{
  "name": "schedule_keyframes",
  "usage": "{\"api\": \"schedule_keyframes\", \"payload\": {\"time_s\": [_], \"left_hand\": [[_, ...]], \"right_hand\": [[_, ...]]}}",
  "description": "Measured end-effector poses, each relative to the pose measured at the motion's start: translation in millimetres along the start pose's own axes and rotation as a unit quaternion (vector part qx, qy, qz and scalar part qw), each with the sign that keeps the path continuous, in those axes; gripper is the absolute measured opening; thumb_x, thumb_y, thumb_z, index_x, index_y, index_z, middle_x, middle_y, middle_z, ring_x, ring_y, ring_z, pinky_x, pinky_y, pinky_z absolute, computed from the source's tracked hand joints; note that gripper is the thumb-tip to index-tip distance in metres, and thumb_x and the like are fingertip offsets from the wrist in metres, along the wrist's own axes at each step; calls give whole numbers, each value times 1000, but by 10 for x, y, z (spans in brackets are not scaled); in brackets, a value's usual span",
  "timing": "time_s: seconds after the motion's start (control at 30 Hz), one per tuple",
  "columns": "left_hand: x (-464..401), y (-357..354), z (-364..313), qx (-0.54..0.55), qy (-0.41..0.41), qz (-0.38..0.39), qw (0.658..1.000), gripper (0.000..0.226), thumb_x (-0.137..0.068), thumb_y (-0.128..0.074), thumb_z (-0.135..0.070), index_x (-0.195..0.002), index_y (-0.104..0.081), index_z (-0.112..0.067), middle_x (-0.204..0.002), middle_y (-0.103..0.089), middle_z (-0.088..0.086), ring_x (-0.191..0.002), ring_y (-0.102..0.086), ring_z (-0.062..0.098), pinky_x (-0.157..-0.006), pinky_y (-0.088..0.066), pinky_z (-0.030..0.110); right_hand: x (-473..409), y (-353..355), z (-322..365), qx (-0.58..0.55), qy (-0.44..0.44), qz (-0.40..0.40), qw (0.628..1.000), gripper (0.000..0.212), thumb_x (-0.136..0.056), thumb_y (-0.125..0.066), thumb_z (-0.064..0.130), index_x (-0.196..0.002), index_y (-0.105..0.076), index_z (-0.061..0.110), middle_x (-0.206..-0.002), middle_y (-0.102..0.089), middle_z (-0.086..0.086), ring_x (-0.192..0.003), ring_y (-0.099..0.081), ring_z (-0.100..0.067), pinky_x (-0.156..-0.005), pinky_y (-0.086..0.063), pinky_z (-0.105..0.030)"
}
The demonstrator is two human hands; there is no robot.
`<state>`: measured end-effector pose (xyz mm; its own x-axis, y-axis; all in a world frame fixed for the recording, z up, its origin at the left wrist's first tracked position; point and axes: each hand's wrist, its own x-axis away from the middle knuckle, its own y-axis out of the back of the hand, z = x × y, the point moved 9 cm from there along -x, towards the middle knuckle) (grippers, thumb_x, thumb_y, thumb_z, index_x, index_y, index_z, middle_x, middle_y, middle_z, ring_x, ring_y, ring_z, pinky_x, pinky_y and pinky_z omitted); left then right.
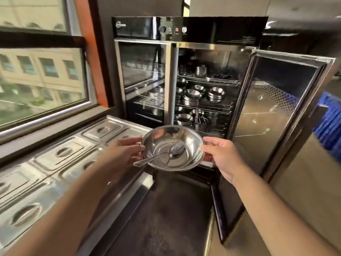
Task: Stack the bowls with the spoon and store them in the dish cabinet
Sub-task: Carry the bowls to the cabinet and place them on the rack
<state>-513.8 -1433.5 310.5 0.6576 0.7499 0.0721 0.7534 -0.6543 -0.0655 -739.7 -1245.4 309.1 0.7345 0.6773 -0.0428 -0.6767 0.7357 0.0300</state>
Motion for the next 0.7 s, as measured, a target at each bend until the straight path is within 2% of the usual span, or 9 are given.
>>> {"api": "schedule_keyframes", "payload": {"time_s": [0.1, 0.13, 0.2, 0.27, 0.37, 0.47, 0.57, 0.63, 0.7], "left_hand": [[-473, -245, 45, -13, 2, 20, 1000, 26, -87, -64, 9, -93, -76, -13, -83, -67, 21, -57, -61, 17, -52, -56, 21], [-696, -346, 57, -19, -2, 25, 1000, 26, -86, -65, 8, -93, -77, -14, -84, -68, 21, -60, -61, 19, -54, -57, 23], [-1085, -513, 61, -36, -8, 28, 999, 26, -86, -67, 6, -92, -78, -16, -85, -71, 20, -64, -64, 21, -57, -59, 24], [-1476, -691, 29, -43, -9, 33, 998, 24, -86, -67, 4, -102, -76, -12, -85, -73, 18, -65, -65, 19, -57, -58, 23], [-2055, -969, -43, -36, -3, 43, 998, 27, -86, -67, 3, -111, -73, -6, -83, -76, 11, -64, -67, 16, -57, -57, 22], [-2580, -1177, -107, -27, -5, 44, 999, 30, -86, -69, 2, -115, -71, -6, -83, -76, 11, -65, -69, 16, -56, -57, 24], [-2971, -1324, -84, -14, -4, 44, 999, 30, -86, -69, 2, -115, -69, -6, -78, -76, 8, -63, -68, 14, -59, -59, 25], [-3276, -1453, -36, -12, 0, 60, 998, 29, -87, -69, 1, -115, -70, -5, -81, -77, 8, -66, -69, 15, -65, -59, 27], [-3608, -1580, 24, -9, 6, 78, 997, 29, -87, -68, 2, -115, -70, -5, -86, -77, 9, -69, -71, 16, -64, -60, 27]], "right_hand": [[-417, 193, -105, 13, -1, -9, 1000, 30, -91, -66, -5, -92, -71, 24, -74, -80, 6, -61, -74, -13, -74, -59, -40], [-615, 269, -126, 12, 2, -13, 1000, 30, -91, -66, -5, -92, -71, 24, -75, -80, 5, -61, -74, -14, -73, -59, -40], [-987, 435, -159, 9, 9, -25, 1000, 31, -90, -66, -6, -99, -71, 23, -77, -80, 4, -62, -75, -14, -62, -60, -30], [-1371, 611, -177, 7, 5, -42, 999, 29, -89, -68, -5, -109, -71, 16, -84, -81, 0, -66, -77, -13, -57, -58, -22], [-1912, 851, -162, 22, 3, -58, 998, 35, -88, -72, 1, -121, -68, 11, -108, -76, -6, -87, -77, -20, -75, -61, -33], [-2357, 1019, -114, 23, 0, -68, 997, 40, -88, -72, 3, -128, -66, 7, -113, -74, -6, -103, -72, -25, -94, -58, -44], [-2667, 1128, -145, 21, -9, -76, 997, 42, -90, -70, 2, -131, -63, 4, -112, -74, -7, -102, -72, -25, -94, -59, -44], [-2912, 1220, -197, 20, -19, -85, 996, 44, -91, -69, 1, -134, -61, 2, -115, -73, -10, -104, -71, -25, -96, -58, -45], [-3162, 1305, -264, 12, -26, -98, 995, 43, -91, -68, -1, -134, -61, 2, -117, -73, -12, -103, -71, -24, -95, -59, -43]]}}
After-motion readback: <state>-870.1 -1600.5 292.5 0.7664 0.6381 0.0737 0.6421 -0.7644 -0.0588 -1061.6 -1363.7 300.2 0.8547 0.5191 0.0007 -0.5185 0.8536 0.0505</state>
